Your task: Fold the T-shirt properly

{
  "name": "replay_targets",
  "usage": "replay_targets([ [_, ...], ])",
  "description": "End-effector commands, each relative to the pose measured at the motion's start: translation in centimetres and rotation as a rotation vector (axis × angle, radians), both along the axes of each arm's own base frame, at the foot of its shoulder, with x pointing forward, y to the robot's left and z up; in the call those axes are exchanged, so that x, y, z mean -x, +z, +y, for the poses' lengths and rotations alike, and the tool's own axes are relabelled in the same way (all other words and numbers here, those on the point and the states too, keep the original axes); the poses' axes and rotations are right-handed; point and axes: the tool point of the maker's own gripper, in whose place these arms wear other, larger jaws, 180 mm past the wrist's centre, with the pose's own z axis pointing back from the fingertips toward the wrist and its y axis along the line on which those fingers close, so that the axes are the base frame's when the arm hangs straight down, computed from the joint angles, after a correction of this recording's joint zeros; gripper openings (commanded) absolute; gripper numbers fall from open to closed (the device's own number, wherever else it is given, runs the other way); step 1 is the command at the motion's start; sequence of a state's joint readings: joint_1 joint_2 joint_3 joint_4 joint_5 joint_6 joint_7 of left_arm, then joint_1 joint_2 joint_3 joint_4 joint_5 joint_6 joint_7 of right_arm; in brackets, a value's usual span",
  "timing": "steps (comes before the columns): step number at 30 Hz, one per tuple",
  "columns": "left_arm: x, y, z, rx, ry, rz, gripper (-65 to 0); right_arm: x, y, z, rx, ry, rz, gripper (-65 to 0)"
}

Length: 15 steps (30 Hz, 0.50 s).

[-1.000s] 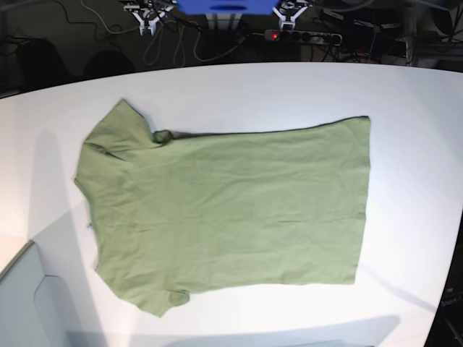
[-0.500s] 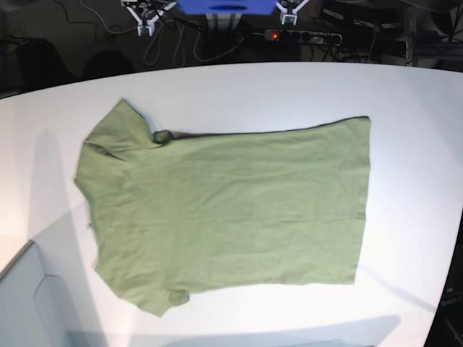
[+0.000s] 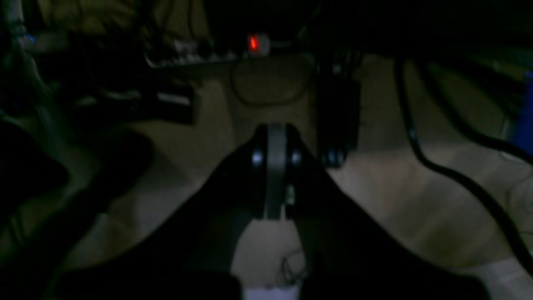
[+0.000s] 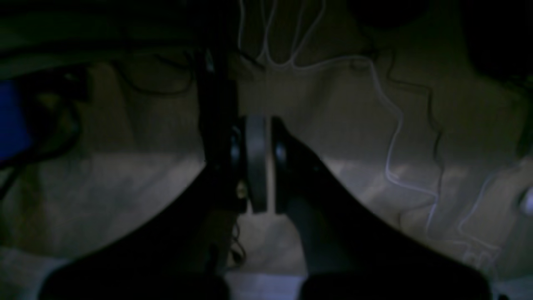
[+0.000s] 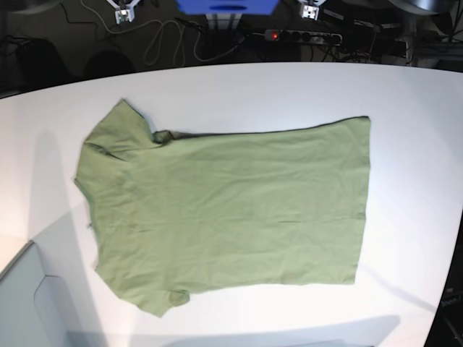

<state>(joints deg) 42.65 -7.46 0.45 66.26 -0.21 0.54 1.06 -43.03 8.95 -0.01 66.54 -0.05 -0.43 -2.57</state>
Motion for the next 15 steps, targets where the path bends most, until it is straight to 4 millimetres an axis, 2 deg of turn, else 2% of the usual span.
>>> replay_targets([
  [1, 0.2, 1.3, -0.6, 0.017, -0.006, -0.025, -64.9, -0.3, 1.1, -0.4, -0.002, 0.022, -0.035, -64.9],
  [7, -2.6, 7.5, -1.9, 0.048, -0.035, -0.175, -64.9, -2.4, 6.4, -0.6, -0.005, 0.101, -0.155, -64.9],
  [12, -4.7, 11.9, -2.5, 0.065, -0.065, -0.274, -64.7, -5.6, 11.5, 0.4, -0.027, 0.167, -0.288, -64.7],
  [15, -6.8, 14.9, -3.2, 0.082, -0.081, -0.354, -64.5, -7.8, 14.5, 1.6, -0.046, 0.188, -0.364, -64.5],
])
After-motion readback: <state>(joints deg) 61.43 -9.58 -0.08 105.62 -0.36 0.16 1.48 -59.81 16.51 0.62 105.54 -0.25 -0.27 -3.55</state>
